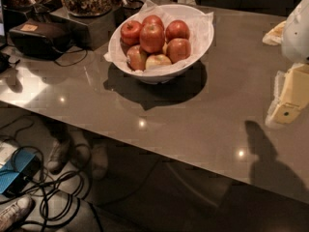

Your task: Pick apple from white bowl

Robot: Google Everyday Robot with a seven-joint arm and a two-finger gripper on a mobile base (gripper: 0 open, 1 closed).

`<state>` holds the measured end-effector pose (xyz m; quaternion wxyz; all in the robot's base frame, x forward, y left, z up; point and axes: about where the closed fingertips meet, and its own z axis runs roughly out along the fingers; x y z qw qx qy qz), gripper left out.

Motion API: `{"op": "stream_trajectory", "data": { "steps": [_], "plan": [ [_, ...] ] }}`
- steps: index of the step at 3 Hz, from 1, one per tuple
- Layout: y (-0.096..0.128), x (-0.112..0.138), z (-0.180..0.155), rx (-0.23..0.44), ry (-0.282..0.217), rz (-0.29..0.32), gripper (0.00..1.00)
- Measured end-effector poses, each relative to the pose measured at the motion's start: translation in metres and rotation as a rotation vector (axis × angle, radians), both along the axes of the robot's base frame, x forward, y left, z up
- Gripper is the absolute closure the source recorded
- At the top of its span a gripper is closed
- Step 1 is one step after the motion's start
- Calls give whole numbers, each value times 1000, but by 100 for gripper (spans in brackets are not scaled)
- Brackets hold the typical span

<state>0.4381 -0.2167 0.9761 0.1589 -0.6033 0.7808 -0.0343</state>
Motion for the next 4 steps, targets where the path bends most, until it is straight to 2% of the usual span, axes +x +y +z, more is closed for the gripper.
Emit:
{"op": "stream_trajectory", "data": {
  "steps": [1,2,3,4],
  "plan": [
    [0,0,0,0,0,0,0],
    [42,61,37,66,-2,8,0],
    [45,65,38,78,-17,10,0],
    [63,90,41,108,-17,-21,0]
  ]
}}
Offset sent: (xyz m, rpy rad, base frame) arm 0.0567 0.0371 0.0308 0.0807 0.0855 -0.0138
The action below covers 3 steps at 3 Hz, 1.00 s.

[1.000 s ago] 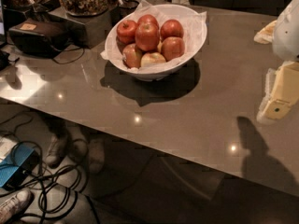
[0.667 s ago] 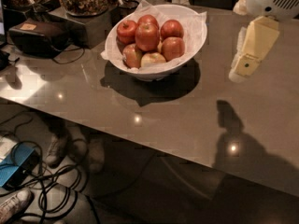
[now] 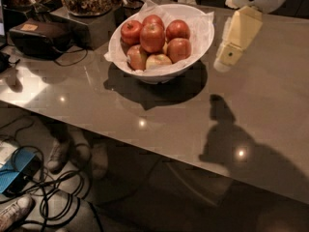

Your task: Pick apple from white bowl

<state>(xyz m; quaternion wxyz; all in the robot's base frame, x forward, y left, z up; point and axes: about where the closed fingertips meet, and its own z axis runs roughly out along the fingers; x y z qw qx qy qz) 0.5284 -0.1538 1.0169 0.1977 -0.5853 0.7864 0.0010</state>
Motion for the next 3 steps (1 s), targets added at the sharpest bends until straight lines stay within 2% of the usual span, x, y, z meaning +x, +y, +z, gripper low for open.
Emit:
{"op": "stream_trajectory", "data": {
  "steps": [1,2,3],
  "plan": [
    [22,35,7,18,8,-61,0],
    [29,40,13,36,-18,-58,0],
    [32,47,11,78,-21,-53,0]
  ]
}}
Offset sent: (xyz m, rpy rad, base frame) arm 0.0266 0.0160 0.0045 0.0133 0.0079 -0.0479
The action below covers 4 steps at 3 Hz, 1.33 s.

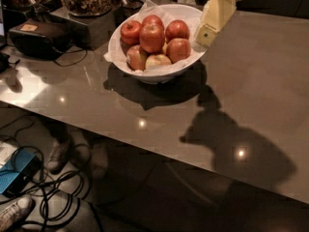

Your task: Pick apple from white bowl

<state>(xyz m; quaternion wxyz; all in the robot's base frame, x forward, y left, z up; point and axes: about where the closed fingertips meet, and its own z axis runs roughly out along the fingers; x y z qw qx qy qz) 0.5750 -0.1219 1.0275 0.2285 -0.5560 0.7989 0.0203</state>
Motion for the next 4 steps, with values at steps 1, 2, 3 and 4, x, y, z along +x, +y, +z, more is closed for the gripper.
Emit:
{"op": "stream_trajectory", "data": {
  "steps": [1,2,3,4],
  "plan": [
    [51,45,-16,-7,24,39,0],
    [54,47,-15,0,11,43,0],
    [47,57,-21,44,29,12,0],
    [50,71,-27,72,52,0,0]
  ]
}}
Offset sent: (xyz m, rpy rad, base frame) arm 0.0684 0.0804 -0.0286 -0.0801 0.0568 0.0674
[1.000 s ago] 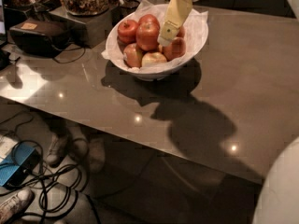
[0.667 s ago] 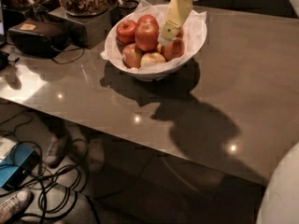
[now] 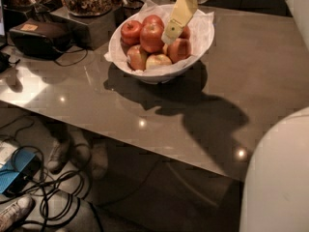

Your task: Pick apple from white bowl

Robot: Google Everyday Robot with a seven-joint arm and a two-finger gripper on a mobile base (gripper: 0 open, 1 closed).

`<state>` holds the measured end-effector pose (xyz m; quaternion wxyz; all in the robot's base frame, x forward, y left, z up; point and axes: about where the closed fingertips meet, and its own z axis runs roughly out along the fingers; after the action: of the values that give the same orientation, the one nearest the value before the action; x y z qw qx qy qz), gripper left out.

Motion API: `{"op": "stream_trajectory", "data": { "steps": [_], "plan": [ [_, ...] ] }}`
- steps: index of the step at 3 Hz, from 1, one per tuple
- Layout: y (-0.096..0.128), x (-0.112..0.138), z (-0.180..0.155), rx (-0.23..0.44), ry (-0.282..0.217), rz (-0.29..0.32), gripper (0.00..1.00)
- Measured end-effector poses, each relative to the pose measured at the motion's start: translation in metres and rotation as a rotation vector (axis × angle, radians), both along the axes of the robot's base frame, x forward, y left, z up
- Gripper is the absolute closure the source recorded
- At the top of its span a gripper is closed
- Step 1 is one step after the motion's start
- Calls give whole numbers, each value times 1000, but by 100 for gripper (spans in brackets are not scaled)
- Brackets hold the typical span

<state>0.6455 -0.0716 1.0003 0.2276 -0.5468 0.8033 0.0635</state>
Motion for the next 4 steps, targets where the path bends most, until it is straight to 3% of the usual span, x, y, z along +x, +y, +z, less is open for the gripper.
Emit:
{"op": "stream_trajectory", "data": {
  "steps": [2,4],
  "plan": [
    [17,19,-6,18,14,18,4],
    [42,20,-8,-2,2,88,28]
  ]
}}
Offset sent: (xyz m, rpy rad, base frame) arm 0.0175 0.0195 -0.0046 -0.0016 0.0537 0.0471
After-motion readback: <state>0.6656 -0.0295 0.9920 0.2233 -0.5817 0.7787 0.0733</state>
